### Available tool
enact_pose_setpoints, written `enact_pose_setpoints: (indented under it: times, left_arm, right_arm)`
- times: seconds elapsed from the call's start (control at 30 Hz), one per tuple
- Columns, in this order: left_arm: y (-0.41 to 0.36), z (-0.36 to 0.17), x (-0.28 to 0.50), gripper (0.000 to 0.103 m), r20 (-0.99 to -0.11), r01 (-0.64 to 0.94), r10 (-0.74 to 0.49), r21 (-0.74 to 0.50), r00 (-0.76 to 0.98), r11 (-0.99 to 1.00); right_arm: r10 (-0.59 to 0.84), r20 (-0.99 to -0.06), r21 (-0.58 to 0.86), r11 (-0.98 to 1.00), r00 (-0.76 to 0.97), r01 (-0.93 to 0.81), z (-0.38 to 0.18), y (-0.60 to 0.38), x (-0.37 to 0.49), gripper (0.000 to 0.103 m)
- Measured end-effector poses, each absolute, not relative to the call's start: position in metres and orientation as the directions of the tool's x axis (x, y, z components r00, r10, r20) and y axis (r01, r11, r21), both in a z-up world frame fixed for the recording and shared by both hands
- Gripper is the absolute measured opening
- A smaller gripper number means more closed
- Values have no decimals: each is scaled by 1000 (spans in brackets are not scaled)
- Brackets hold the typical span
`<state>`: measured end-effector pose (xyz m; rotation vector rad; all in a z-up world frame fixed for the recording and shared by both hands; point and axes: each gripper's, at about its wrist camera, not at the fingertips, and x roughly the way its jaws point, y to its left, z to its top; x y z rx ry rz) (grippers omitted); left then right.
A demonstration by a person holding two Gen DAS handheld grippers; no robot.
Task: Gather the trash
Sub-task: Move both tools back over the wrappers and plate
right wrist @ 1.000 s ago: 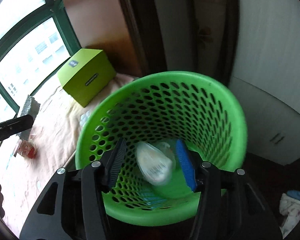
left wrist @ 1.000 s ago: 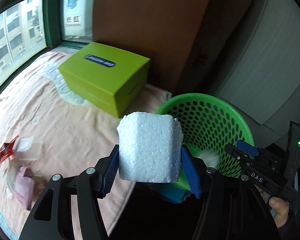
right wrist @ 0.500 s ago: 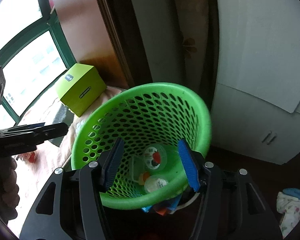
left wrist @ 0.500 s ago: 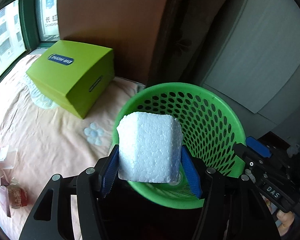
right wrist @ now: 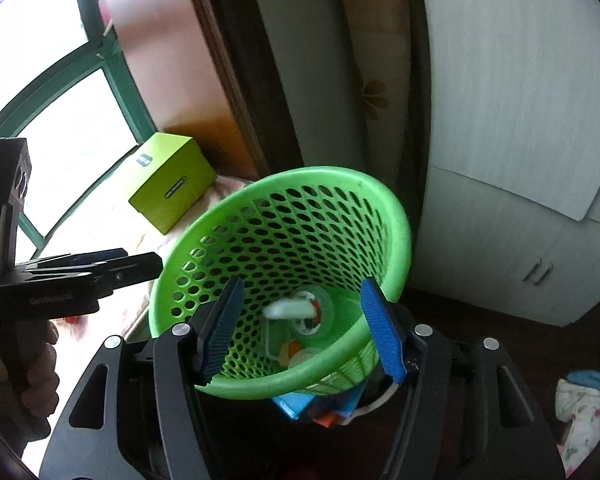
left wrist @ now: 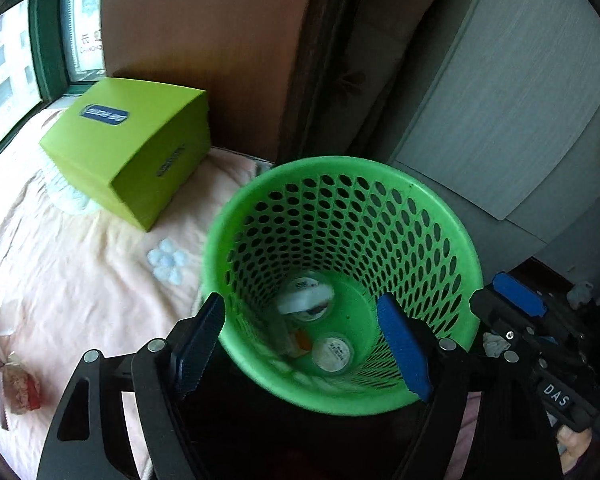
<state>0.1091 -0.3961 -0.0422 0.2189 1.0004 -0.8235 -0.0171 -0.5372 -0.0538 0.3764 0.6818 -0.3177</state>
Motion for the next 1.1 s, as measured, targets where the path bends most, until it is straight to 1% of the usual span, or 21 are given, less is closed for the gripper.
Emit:
enact_pose_setpoints:
  times: [0.13,0.2,0.33,0.47,0.53,0.6,0.77,1.03,1.1]
  left_arm:
    - [-369,-35,114,78,-814,674,-487,-167,318,720]
    - [-353,-32,117,79,-814,650,-472,-161,338,743]
    - [-312,-27,127,79,-812,585,-435,-147,389,798]
    - [-274,-24,136,80,-813,529,-399,-135,425,838]
    - [-251,-22,141,80,-810,494,-383,-136,443,859]
    - [-229,-21,144,82,-809,459,-360,-127,465,879]
    - [-173,-19,154,82,-807,373,-308,-118,504,920]
    - [-88,-13,173,82,-805,221,-216,-109,552,969]
    - [-69,-12,176,82,-805,186,-194,-106,561,977]
  right_arm:
    - [-140,-653,221,905,744,365,-49,-523,-10,67]
    - [-119,-651,224,913,750,339,-47,-515,-5,70]
    - [-77,-646,219,934,760,281,-44,-496,9,72]
    - [-11,-644,237,948,765,213,-41,-476,23,74]
    - [19,-644,233,957,765,172,-39,-462,32,74]
    - [48,-644,231,964,763,135,-37,-449,41,77]
    - [125,-648,229,973,752,35,-34,-415,63,80]
    - [260,-664,225,964,701,-144,-29,-355,105,83]
    - [283,-671,216,959,685,-184,-28,-340,114,86]
